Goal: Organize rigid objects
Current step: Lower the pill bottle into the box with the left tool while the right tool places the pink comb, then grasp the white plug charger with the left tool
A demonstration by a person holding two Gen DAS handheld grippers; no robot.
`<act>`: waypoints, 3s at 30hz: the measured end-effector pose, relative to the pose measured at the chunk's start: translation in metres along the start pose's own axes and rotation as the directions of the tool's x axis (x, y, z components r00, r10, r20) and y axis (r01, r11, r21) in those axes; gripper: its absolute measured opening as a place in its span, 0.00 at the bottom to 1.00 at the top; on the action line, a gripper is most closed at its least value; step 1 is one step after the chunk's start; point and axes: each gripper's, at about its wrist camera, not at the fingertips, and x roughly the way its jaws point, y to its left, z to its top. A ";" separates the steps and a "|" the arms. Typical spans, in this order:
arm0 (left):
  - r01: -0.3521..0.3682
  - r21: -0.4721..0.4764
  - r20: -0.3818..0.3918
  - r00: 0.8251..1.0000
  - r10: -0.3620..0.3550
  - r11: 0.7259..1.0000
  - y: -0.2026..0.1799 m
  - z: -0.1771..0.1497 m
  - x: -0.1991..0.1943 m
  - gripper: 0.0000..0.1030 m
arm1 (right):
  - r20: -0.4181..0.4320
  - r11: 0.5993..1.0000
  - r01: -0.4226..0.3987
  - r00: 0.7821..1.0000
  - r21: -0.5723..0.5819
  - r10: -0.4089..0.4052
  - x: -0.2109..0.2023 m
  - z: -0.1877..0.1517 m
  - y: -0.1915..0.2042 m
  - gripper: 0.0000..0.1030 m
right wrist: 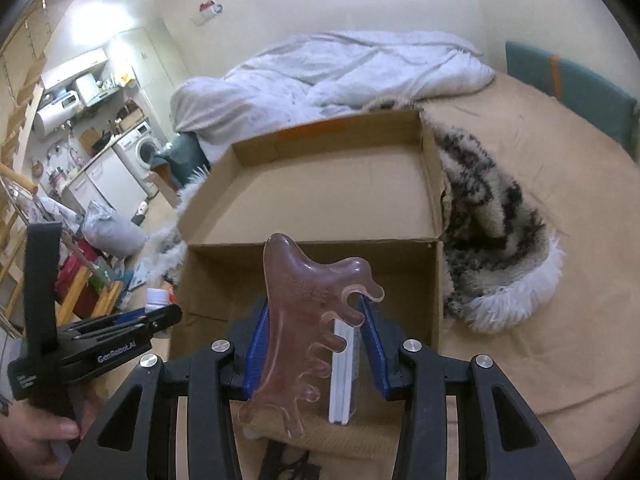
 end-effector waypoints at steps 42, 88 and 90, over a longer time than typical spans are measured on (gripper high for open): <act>0.027 0.080 -0.120 0.993 -0.017 0.996 -0.022 -0.032 0.080 0.23 | -0.253 0.976 0.173 0.946 -0.136 -0.203 0.113 -0.024 0.013 0.44; 0.017 -0.032 -0.099 0.995 -0.020 0.999 0.029 -0.061 -0.006 0.58 | -0.086 0.997 0.080 0.993 -0.004 -0.080 0.012 -0.032 -0.008 0.81; 0.011 -0.040 -0.098 0.995 -0.015 0.999 0.032 -0.066 -0.012 0.58 | -0.093 0.998 0.068 0.993 0.017 -0.066 0.004 -0.040 -0.010 0.81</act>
